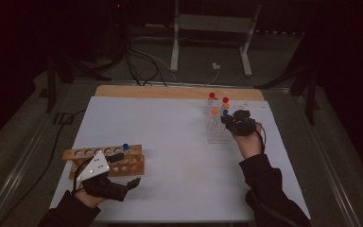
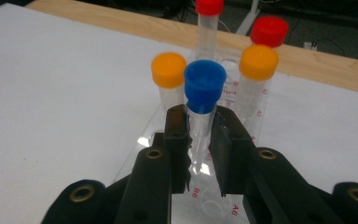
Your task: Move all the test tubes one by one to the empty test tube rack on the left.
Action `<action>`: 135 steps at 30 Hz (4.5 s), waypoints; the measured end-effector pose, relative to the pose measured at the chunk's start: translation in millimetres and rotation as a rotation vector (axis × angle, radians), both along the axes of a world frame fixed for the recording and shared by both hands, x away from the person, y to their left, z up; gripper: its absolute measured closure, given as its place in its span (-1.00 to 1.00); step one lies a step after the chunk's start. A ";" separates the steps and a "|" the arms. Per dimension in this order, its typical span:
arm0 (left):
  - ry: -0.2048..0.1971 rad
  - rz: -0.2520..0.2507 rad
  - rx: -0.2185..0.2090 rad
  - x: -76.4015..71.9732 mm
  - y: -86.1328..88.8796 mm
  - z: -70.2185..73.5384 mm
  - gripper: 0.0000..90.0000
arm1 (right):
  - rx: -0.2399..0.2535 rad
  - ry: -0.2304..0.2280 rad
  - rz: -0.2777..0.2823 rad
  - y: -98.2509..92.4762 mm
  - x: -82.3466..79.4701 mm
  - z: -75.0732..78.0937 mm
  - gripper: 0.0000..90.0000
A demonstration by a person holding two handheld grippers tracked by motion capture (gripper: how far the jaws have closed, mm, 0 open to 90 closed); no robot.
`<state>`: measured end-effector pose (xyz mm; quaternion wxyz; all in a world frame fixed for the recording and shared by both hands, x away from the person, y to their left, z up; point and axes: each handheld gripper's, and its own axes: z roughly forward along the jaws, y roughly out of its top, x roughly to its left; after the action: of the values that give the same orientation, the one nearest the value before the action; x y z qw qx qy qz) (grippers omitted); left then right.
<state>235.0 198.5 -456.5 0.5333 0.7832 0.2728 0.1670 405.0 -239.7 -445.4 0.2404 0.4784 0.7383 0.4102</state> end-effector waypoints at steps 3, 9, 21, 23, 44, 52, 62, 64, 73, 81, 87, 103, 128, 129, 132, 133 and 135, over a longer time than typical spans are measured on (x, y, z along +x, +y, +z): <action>0.000 0.000 0.000 -0.2 -0.4 0.1 -0.95 | 0.007 -0.018 0.006 -1.6 -2.3 5.7 0.70; 0.004 -0.004 -0.005 0.4 -0.4 0.7 -0.96 | -0.011 -0.048 0.014 -1.4 -8.9 18.6 0.70; 0.003 -0.012 -0.014 -0.7 -0.5 3.2 -0.95 | -0.007 -0.083 0.087 9.3 -27.8 38.4 0.70; 0.005 -0.020 -0.012 -0.9 -1.1 3.6 -0.96 | 0.002 -0.081 0.112 13.5 -32.6 39.7 0.70; -0.005 -0.038 -0.009 -4.3 -8.0 6.7 -0.95 | -0.053 -0.051 0.379 72.8 -86.2 20.0 0.70; 0.004 -0.065 -0.015 -5.1 -14.2 9.0 -0.95 | -0.083 -0.018 0.467 91.3 -103.8 8.0 0.70; 0.015 -0.119 -0.038 -1.2 -29.4 13.3 -0.93 | -0.097 0.011 0.567 110.6 -125.5 -1.1 0.70; 0.021 -0.132 -0.045 -0.3 -33.9 14.3 -0.92 | -0.098 0.015 0.582 113.7 -129.2 -2.2 0.70; 0.007 -0.188 -0.043 5.7 -58.3 18.1 -0.79 | -0.089 0.024 0.626 121.4 -139.9 -4.2 0.70; 0.006 -0.192 -0.045 14.2 -71.9 16.2 -0.44 | -0.082 0.017 0.640 122.2 -143.5 -1.9 0.70; -0.007 -0.210 -0.046 17.4 -78.3 16.0 -0.09 | -0.080 0.016 0.646 123.1 -145.1 -1.2 0.70; -0.021 -0.231 -0.009 24.0 -93.2 12.5 0.52 | -0.077 0.009 0.652 123.7 -146.8 1.0 0.70; -0.048 -0.228 0.004 24.4 -91.5 17.7 0.72 | -0.030 -0.006 0.637 119.3 -145.1 2.1 0.36; -0.052 -0.223 0.006 24.5 -90.3 18.6 0.72 | -0.026 -0.008 0.633 118.3 -144.6 2.5 0.30; -0.062 -0.210 0.002 25.1 -85.9 22.1 0.72 | 0.003 -0.017 0.615 114.1 -143.5 4.7 0.11; -0.065 -0.205 0.003 25.2 -84.6 23.4 0.72 | 0.012 -0.026 0.607 112.2 -143.2 6.0 0.05; -0.069 -0.199 0.005 25.7 -81.6 25.9 0.72 | 0.027 -0.031 0.603 109.7 -143.0 7.8 -0.08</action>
<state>260.7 116.9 -430.6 0.5543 0.8015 0.1749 0.1406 262.0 -129.9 -437.6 0.1127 0.2345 0.8378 0.4800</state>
